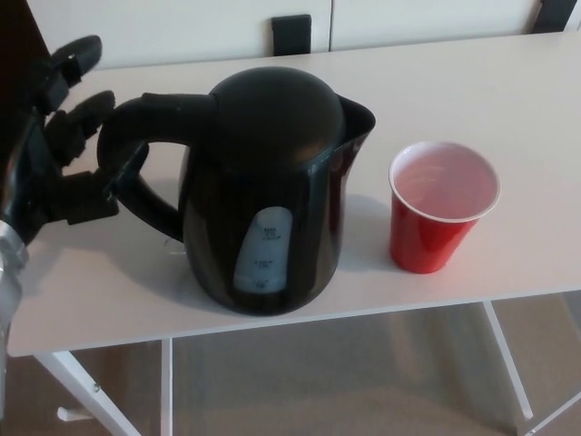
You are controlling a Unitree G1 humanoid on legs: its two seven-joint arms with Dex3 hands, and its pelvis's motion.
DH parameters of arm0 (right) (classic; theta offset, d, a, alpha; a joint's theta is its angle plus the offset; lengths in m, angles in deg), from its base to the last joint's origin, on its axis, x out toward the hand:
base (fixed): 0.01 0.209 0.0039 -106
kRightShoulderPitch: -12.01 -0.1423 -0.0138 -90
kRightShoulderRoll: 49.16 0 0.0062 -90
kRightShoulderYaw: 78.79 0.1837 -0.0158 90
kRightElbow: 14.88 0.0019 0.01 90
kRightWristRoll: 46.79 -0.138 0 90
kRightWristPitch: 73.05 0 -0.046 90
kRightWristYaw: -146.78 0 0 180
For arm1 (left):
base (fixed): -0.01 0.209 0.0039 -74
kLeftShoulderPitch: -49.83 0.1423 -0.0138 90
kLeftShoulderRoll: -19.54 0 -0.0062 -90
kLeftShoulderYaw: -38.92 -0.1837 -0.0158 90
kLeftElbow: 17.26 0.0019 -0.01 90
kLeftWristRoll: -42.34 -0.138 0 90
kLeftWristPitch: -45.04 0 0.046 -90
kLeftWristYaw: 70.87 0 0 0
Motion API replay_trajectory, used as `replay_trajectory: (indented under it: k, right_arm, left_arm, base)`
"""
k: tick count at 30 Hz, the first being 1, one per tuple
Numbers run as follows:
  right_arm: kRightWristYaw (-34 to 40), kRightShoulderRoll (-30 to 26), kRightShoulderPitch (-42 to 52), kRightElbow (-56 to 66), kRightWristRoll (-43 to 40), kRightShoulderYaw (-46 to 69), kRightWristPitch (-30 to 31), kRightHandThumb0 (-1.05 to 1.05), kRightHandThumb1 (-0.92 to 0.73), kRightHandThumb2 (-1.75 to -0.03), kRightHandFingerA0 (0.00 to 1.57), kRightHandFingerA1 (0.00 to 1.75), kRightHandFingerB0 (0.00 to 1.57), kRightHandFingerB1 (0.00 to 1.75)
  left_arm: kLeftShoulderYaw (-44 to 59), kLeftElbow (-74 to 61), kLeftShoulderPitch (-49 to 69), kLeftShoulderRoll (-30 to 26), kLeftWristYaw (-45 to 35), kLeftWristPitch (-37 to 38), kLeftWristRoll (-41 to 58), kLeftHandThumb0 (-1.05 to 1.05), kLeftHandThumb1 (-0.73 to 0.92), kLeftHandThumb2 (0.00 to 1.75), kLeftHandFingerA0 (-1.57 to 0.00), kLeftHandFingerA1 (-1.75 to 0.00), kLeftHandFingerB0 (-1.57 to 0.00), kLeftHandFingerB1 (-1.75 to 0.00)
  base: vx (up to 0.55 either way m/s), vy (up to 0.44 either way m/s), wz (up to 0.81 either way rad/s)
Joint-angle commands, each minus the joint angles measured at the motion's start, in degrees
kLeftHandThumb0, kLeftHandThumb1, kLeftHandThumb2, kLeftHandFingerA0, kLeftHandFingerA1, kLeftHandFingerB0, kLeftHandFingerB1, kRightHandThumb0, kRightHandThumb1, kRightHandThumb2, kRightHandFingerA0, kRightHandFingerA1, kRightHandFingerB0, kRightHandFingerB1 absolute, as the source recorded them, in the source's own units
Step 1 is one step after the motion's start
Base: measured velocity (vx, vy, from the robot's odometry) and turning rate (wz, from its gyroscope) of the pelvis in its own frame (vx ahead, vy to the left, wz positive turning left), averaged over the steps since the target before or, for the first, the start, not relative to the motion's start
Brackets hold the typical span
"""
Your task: The robot walk towards a table in front and uses its left hand to pick up the pot from the base and pour water to the cup on the right hand side
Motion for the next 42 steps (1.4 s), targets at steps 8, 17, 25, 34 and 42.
replay_trajectory:
  k: [8, 17, 25, 34, 42]
  right_arm:
    - [-2.07, -0.7, 0.88, 2.41, -1.79, 1.36, 0.42, -0.27, -0.51, -0.55, 0.63, 0.53, 0.51, 0.45]
    - [-1.88, -0.66, 0.67, 2.75, -1.79, 1.37, 0.39, -0.27, -0.54, -0.55, 0.7, 0.55, 0.52, 0.46]
    - [-1.76, -0.97, -0.19, 3.33, -1.4, 0.85, 1.4, -0.29, -0.53, -0.55, 0.69, 0.54, 0.51, 0.45]
    - [-0.88, -0.74, -0.06, 5.17, -0.96, 0.44, 1.26, -0.28, -0.53, -0.55, 0.68, 0.53, 0.51, 0.45]
    - [-1.74, -0.65, 0.43, 6.83, -1.62, 0.39, 1.38, -0.28, -0.56, -0.56, 0.65, 0.53, 0.5, 0.45]
  left_arm:
    - [-1.55, 1.23, 0.4, -0.27, 0.19, -1.41, -1.29, -0.26, 0.38, 0.89, 0.0, -0.48, 0.0, -0.48]
    - [-2.49, 1.67, 0.09, 0.0, 0.71, -0.6, -1.93, -0.45, 0.43, 0.63, -0.14, -0.34, -0.11, -0.32]
    - [-3.48, 3.62, -2.65, -0.24, 1.93, -0.5, -3.79, -0.45, 0.41, 0.63, -0.19, -0.36, -0.12, -0.33]
    - [-4.46, 6.19, -6.38, 0.81, 5.1, -0.14, -6.7, -0.36, 0.52, 0.57, -0.28, -0.35, -0.19, -0.29]
    - [-4.69, 8.35, -7.65, 0.76, 5.89, 0.38, -8.39, -0.42, 0.44, 0.65, -0.25, -0.4, -0.19, -0.35]
  base:
    - [0.0, 0.0, 0.0]
    - [0.0, 0.0, 0.0]
    - [0.0, 0.0, 0.0]
    - [0.0, 0.0, 0.0]
    - [0.0, 0.0, 0.0]
